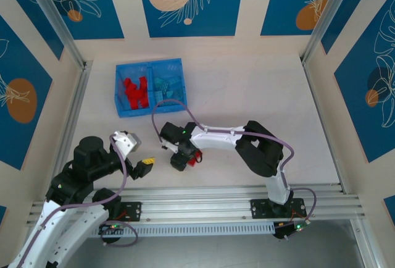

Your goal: Sort the legos into containers by color

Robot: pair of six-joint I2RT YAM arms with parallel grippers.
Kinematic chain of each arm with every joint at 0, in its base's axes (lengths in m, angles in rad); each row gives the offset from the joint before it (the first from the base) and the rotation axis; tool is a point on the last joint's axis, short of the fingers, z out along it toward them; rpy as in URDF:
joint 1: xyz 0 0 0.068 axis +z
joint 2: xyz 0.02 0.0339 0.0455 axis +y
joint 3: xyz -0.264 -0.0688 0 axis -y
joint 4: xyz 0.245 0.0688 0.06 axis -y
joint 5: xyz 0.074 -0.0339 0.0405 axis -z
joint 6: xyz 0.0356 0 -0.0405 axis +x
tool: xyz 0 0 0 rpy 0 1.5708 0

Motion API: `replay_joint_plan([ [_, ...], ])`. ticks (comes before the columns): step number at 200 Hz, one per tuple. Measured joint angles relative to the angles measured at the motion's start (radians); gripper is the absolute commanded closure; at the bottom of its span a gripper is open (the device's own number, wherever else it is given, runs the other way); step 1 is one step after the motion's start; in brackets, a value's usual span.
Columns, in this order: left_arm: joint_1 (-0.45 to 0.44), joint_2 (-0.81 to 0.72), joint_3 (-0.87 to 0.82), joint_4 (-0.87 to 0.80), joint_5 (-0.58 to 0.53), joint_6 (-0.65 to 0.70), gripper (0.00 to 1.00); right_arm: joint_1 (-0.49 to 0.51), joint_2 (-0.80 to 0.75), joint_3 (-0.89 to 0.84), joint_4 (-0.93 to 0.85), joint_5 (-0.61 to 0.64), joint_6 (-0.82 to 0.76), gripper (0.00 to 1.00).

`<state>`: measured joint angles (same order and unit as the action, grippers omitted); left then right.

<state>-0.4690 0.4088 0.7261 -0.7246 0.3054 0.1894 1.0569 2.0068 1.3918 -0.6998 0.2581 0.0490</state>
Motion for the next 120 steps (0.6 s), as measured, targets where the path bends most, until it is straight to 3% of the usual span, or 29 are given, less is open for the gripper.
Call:
replay_joint_plan([
  [29,0.0,-0.016,-0.001,0.002,0.002,0.0,0.0,0.002,-0.041,-0.044,0.029,-0.003,0.006,0.47],
  [63,0.0,-0.053,-0.013,0.019,0.051,0.0,0.0,-0.007,-0.198,-0.105,0.093,-0.029,0.027,0.57],
  [94,0.0,-0.072,-0.022,0.032,0.084,0.0,0.0,-0.041,-0.351,-0.103,0.221,-0.037,0.06,0.55],
  [120,0.0,-0.072,-0.023,0.032,0.072,-0.007,0.0,-0.082,-0.356,-0.04,0.31,-0.009,0.085,0.55],
])
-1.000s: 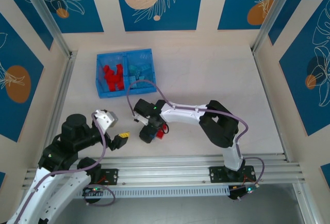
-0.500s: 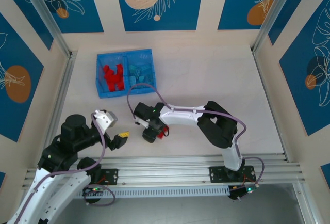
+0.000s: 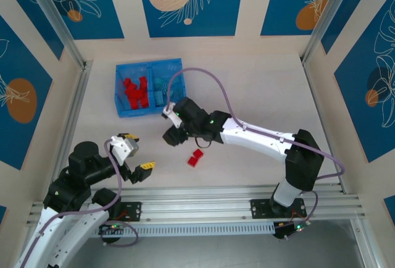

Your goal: Sort the legos into containers by color

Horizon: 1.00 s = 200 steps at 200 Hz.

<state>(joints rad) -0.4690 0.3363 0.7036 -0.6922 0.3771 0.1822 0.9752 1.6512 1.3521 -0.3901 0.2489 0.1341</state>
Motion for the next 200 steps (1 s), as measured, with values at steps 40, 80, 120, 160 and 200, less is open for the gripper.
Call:
replay_joint_plan([
  [40,0.0,0.005,0.0,-0.005,-0.166,-0.034,0.0,-0.076,0.233,0.318,0.056,0.133,0.004,0.55],
  [80,0.0,0.003,-0.006,-0.005,-0.295,-0.053,0.0,-0.158,0.648,0.81,-0.026,0.305,-0.033,0.53],
  [120,0.0,-0.017,-0.011,-0.005,-0.34,-0.061,0.0,-0.204,0.919,1.098,-0.172,0.345,-0.093,0.35],
  [160,0.0,-0.021,-0.012,-0.005,-0.362,-0.069,0.0,-0.196,0.94,1.153,-0.229,0.346,-0.143,0.32],
  [200,0.0,-0.021,-0.015,-0.005,-0.377,-0.069,0.0,-0.193,0.902,1.176,-0.234,0.335,-0.156,0.19],
])
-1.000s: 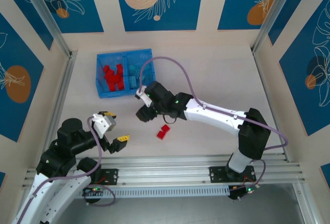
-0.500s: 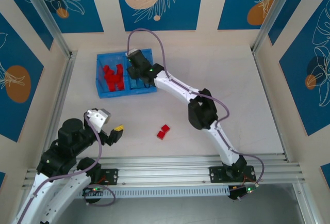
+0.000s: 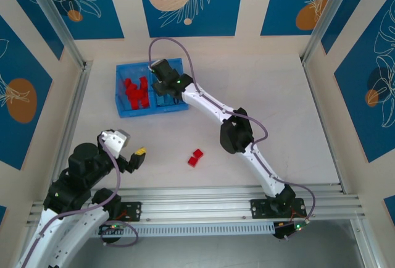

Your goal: Sort the legos into containers by color

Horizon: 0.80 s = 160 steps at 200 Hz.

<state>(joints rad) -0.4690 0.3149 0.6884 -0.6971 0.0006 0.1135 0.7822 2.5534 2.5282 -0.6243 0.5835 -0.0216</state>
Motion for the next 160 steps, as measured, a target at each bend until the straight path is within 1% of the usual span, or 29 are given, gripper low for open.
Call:
replay_joint_plan([
  [7,0.0,0.0,-0.001,0.0,-0.003,0.0,0.0,0.0,-0.011,0.0,-0.002,-0.007,0.001,0.17],
  [18,0.0,0.0,-0.002,0.0,-0.007,0.0,0.0,0.0,-0.033,-0.003,-0.005,-0.019,0.0,0.15],
  [41,0.0,0.0,-0.002,0.0,-0.013,0.0,0.0,0.0,-0.098,-0.024,-0.01,-0.042,0.002,0.16],
  [57,0.0,0.001,-0.004,0.0,-0.018,0.0,0.0,0.001,-0.166,-0.06,-0.013,-0.057,0.009,0.17],
  [74,0.0,0.009,-0.005,0.001,-0.024,-0.003,0.0,0.001,-0.272,-0.15,-0.006,-0.085,0.026,0.17],
  [89,0.0,0.045,-0.004,0.002,-0.029,-0.031,0.0,0.001,-0.405,-0.287,0.003,-0.135,0.045,0.17],
  [101,0.0,0.099,0.007,-0.001,-0.026,-0.075,0.02,0.001,-0.523,-0.418,0.019,-0.188,0.057,0.17],
  [135,-0.014,0.348,0.076,0.043,0.061,-0.294,0.13,0.001,-0.946,-0.886,0.072,-0.373,0.108,0.15],
  [147,-0.055,0.449,0.095,0.077,0.077,-0.378,0.14,0.001,-1.096,-1.052,0.102,-0.42,0.143,0.13],
  [160,-0.137,0.555,0.113,0.114,0.073,-0.452,0.15,0.001,-1.24,-1.215,0.132,-0.451,0.195,0.1],
])
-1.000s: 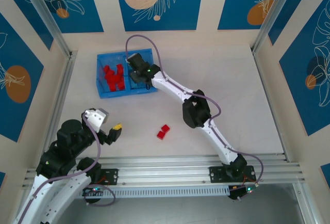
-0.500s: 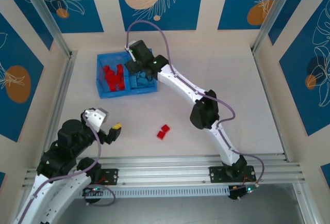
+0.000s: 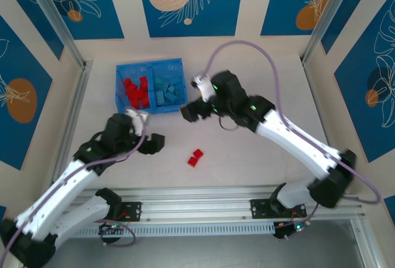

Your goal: Sort the legos into containers by color

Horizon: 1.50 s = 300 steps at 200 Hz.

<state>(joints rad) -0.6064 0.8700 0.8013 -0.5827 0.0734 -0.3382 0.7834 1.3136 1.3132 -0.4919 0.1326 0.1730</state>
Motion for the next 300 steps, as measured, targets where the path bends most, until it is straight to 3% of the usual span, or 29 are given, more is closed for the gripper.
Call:
replay_joint_plan([
  [32,-0.237,0.29,0.055,0.056,-0.025,-0.079,0.14,-0.021,-0.26,-0.328,0.026,-0.018,0.148,0.05],
  [58,-0.345,0.506,0.097,0.111,-0.049,-0.102,0.13,-0.035,-0.383,-0.499,0.013,-0.021,0.246,0.04],
  [77,-0.372,0.611,0.101,0.136,-0.08,-0.105,0.13,-0.038,-0.444,-0.559,-0.017,-0.02,0.301,0.04],
  [93,-0.374,0.664,0.101,0.15,-0.102,-0.103,0.19,-0.042,-0.481,-0.575,-0.044,-0.01,0.334,0.04],
  [130,-0.383,0.758,0.11,0.21,-0.112,-0.105,0.44,-0.051,-0.531,-0.577,-0.071,0.006,0.383,0.04],
  [161,-0.392,0.793,0.11,0.233,-0.117,-0.102,0.58,-0.051,-0.526,-0.577,-0.07,0.01,0.4,0.04],
  [184,-0.392,0.795,0.11,0.243,-0.137,-0.116,0.69,-0.052,-0.507,-0.577,-0.069,0.008,0.403,0.04],
  [214,-0.392,0.766,0.088,0.254,-0.169,-0.121,0.75,-0.053,-0.486,-0.576,-0.066,-0.021,0.401,0.04],
  [253,-0.355,0.538,0.064,0.215,-0.236,-0.096,0.76,-0.053,-0.446,-0.564,-0.046,-0.103,0.391,0.04],
  [274,-0.246,0.37,0.066,0.199,-0.257,-0.055,0.76,-0.053,-0.439,-0.561,-0.035,-0.119,0.391,0.04],
  [300,-0.018,0.267,0.096,0.198,-0.275,0.013,0.77,-0.053,-0.438,-0.56,-0.015,-0.126,0.392,0.04],
])
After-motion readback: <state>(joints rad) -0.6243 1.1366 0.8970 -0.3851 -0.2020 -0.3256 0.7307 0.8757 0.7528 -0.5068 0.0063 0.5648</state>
